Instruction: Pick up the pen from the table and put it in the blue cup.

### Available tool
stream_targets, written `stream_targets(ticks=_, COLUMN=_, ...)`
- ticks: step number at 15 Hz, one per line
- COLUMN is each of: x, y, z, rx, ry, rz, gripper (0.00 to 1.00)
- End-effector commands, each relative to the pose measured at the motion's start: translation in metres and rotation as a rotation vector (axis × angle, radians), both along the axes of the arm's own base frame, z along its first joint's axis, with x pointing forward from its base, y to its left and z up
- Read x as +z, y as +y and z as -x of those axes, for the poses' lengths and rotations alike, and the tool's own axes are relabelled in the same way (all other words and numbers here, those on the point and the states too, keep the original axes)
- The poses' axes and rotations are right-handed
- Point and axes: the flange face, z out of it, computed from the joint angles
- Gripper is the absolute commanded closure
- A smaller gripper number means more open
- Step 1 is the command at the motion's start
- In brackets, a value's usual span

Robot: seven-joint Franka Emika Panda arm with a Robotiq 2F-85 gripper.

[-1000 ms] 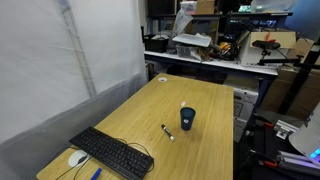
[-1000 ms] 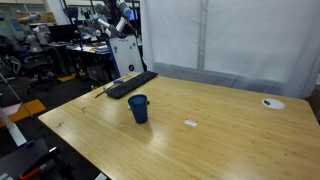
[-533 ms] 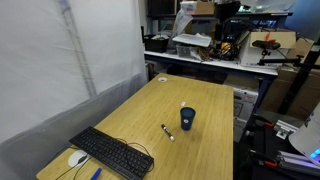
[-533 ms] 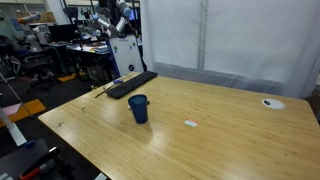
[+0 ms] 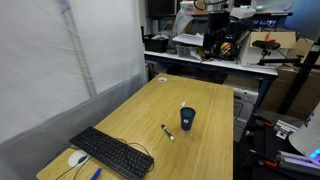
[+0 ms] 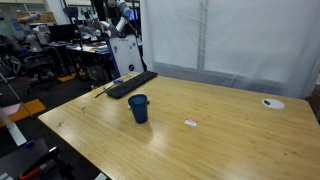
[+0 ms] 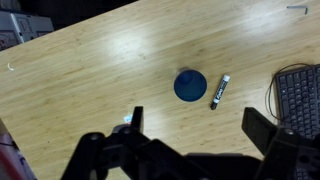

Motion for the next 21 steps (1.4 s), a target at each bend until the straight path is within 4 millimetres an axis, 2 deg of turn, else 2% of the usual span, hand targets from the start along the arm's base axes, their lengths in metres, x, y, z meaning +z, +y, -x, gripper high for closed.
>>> stream_targets(ticks=1, x=-0.028, y=0.014, z=-0.008, rx=-0.017, ry=-0.04, rz=-0.024, gripper=0.0)
stream_targets(ticks=5, x=-0.063, y=0.035, z=-0.013, rx=0.014, ry=-0.056, rz=-0.029, gripper=0.0)
stream_targets(ticks=13, x=-0.103, y=0.08, z=-0.016, rx=-0.072, ry=-0.07, rz=-0.047, gripper=0.0)
stream_targets(ticks=14, x=-0.104, y=0.085, z=-0.015, rx=-0.054, ry=-0.066, rz=-0.038, gripper=0.0)
stream_targets(ticks=15, x=-0.104, y=0.081, z=-0.013, rx=-0.04, ry=-0.05, rz=-0.026, gripper=0.0)
stream_targets(ticks=21, x=-0.108, y=0.084, z=-0.013, rx=-0.043, ry=-0.048, rz=-0.027, gripper=0.0)
